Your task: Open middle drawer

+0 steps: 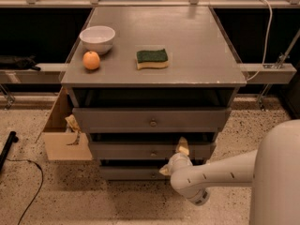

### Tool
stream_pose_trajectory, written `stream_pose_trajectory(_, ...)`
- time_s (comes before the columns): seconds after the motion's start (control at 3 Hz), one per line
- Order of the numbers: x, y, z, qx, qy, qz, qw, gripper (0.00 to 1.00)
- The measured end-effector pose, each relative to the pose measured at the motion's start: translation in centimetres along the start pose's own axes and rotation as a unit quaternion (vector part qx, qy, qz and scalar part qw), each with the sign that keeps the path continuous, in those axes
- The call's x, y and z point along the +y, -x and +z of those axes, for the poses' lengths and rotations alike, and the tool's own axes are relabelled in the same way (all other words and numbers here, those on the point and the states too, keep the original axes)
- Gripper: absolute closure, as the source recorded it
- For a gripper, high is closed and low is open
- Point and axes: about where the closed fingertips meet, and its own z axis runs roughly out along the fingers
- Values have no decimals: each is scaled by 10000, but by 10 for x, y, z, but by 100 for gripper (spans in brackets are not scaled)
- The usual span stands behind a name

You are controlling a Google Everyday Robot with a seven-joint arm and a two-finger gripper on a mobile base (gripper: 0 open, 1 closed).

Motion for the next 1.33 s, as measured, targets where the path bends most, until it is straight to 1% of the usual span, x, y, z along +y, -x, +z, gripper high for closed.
stream_pose_trajectory(0.33, 3, 28, -13, -279, -92, -318, 9991, 0)
stream_pose_trajectory(0.67, -5, 50, -15, -405, -214, -542, 9975, 0)
stream_pose_trajectory(1.0, -5, 50, -15, -405, -213, -542, 9975, 0)
stream_pose_trajectory(1.33, -5, 47, -12, -454, -11, -287, 9986, 0)
